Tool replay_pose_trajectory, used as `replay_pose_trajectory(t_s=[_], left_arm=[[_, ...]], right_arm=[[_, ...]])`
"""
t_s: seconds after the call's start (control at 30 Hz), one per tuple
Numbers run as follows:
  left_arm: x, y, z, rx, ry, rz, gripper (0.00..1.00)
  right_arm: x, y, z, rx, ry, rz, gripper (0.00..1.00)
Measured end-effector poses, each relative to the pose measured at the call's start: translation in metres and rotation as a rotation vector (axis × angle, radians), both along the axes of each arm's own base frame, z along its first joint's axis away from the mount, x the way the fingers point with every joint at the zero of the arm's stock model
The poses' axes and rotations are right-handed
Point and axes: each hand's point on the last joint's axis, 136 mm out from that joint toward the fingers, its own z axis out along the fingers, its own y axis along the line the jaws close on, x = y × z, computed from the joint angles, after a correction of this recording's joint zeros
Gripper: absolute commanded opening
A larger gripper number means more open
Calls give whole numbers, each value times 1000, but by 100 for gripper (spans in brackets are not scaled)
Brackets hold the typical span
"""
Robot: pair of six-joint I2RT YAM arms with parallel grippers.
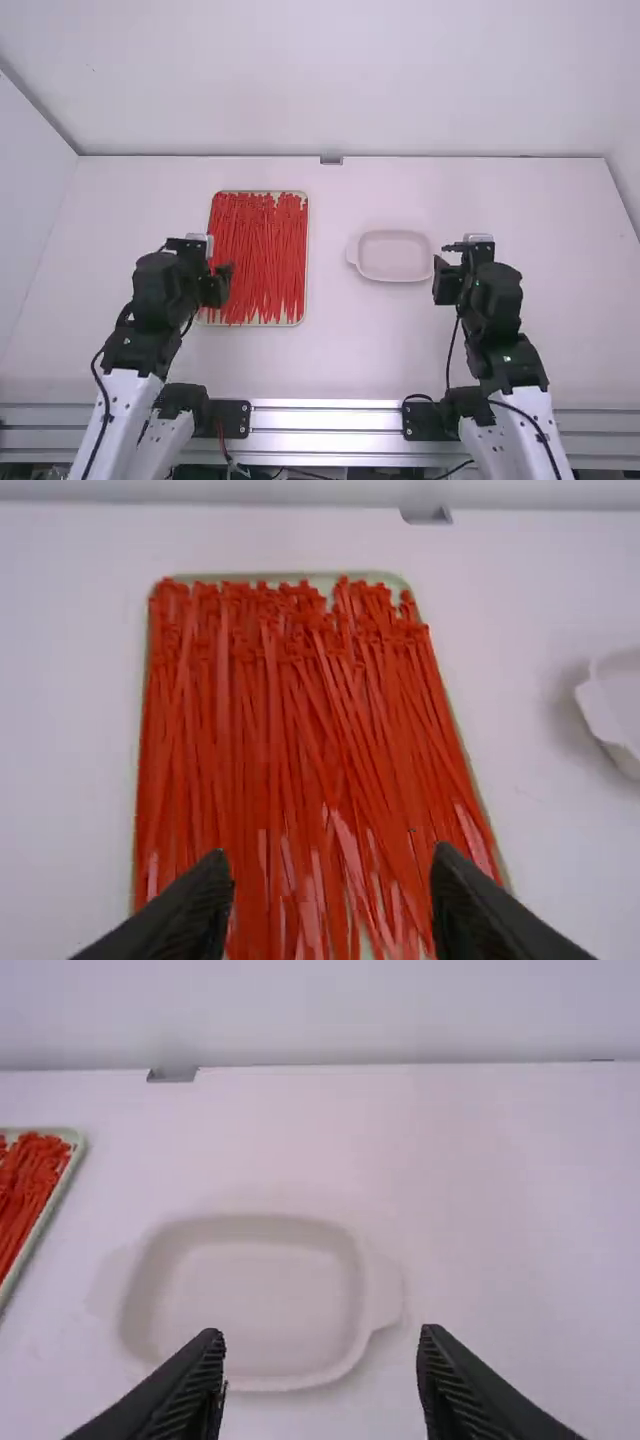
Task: Fasten the cable tie
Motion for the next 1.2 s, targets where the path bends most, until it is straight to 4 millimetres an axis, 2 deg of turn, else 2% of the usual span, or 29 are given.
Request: replay_pose_trajectory(t_s=[0.3, 0.6, 0.77, 0.87, 1.0, 1.2], left_arm=[[16, 0, 1, -24, 179, 32, 74], [36, -26, 9, -74, 281, -116, 89], [44, -31, 9, -105, 335, -127, 94], [46, -26, 5, -103, 384, -83, 96], [47, -10, -5, -84, 458, 60, 99], [49, 3, -10, -60, 487, 158, 99]], right_arm=[[21, 13, 6, -13, 122, 25, 75], [44, 25, 9, -25, 224, 37, 89], [53, 30, 9, -36, 259, 43, 94], [56, 32, 7, -42, 284, 45, 96], [61, 35, 6, -44, 304, 48, 98], [63, 35, 4, -42, 318, 41, 98]])
